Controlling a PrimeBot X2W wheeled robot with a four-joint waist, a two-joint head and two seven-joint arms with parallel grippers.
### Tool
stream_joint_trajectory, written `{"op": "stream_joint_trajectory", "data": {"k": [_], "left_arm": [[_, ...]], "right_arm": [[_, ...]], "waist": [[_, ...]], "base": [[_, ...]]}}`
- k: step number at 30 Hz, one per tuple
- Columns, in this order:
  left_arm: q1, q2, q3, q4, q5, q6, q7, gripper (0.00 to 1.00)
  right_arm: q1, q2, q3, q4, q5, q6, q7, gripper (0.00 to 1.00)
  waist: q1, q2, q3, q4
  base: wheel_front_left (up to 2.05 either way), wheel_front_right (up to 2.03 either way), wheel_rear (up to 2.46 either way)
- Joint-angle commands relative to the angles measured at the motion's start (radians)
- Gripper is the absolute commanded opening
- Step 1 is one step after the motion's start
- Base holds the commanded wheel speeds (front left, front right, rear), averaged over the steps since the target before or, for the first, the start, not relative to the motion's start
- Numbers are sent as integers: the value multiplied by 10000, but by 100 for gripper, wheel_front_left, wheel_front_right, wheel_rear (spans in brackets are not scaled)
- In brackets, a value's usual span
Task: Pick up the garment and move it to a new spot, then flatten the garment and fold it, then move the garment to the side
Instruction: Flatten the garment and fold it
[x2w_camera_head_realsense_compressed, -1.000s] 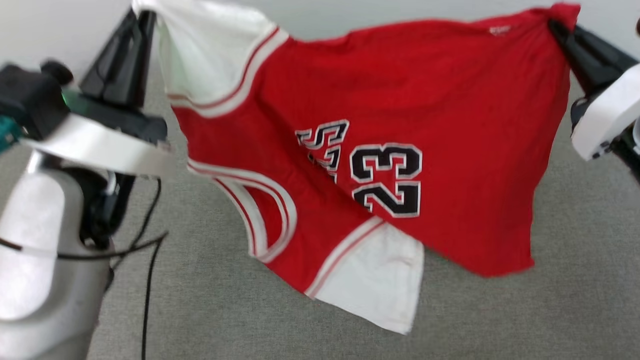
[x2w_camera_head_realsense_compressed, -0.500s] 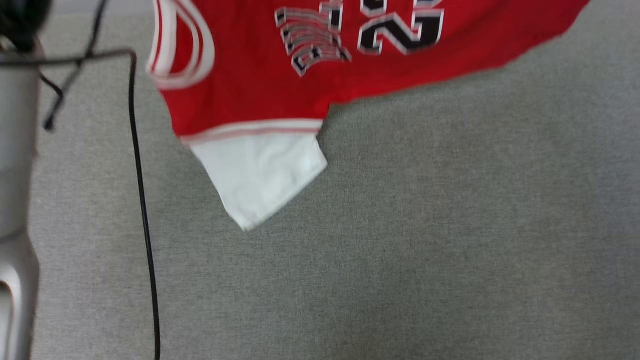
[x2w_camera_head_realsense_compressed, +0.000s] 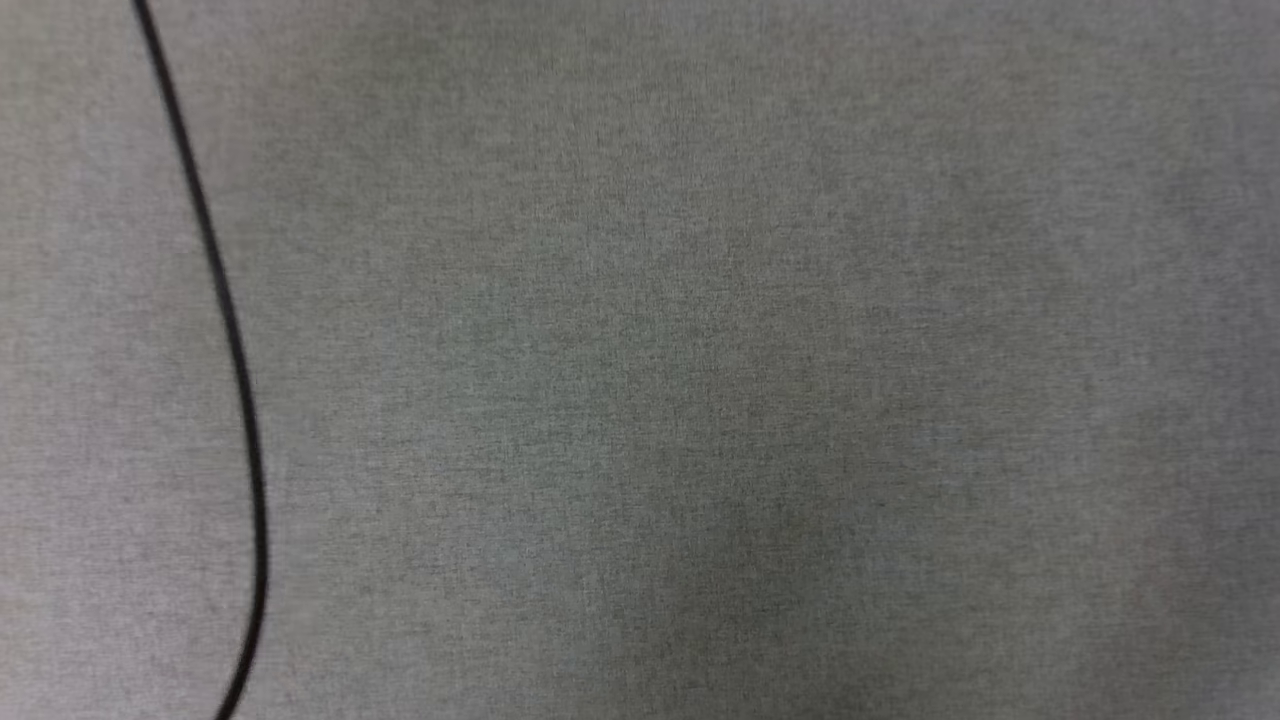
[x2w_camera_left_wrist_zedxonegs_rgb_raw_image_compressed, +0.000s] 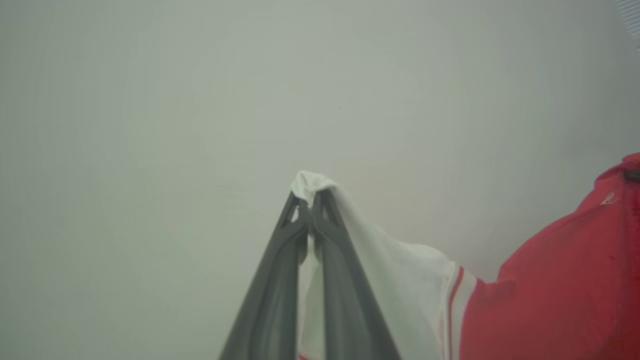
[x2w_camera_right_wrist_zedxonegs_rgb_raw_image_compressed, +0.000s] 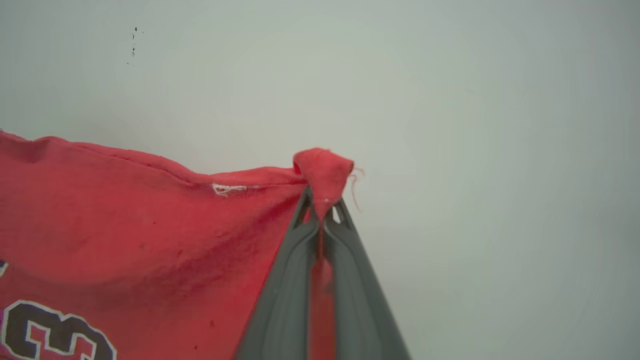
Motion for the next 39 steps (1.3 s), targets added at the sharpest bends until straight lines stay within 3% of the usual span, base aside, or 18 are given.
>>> {"op": "stream_joint_trajectory", "data": {"k": [1, 9, 18, 27, 39], "left_arm": [[-245, 50, -86, 103, -76, -9, -64, 0], [-729, 280, -871, 1122, -738, -10, -664, 0], [1081, 464, -1671, 1633, -1474, -11, -1221, 0], [4188, 814, -1191, 443, -1493, 96, -1302, 0], [10265, 941, 96, -2650, -1174, 1162, -1306, 0]], "right_arm": [[-242, 88, 55, 159, -78, -15, -89, 0], [-886, 282, 727, 1391, 61, -15, -821, 0], [375, 472, 1640, 2334, 828, -15, -1846, 0], [2725, 449, 2637, 2606, 1723, -15, -2672, 0], [6718, -243, 3883, 1542, 3020, -15, -2953, 0]], "waist": [[-2, 0, 174, 4], [-2, 0, 761, 57], [-2, 0, 828, 108], [-2, 0, 158, 141], [-2, 0, -1844, 240]], "base": [[0, 0, 0], [0, 0, 0], [0, 0, 0], [0, 0, 0], [0, 0, 0]]}}
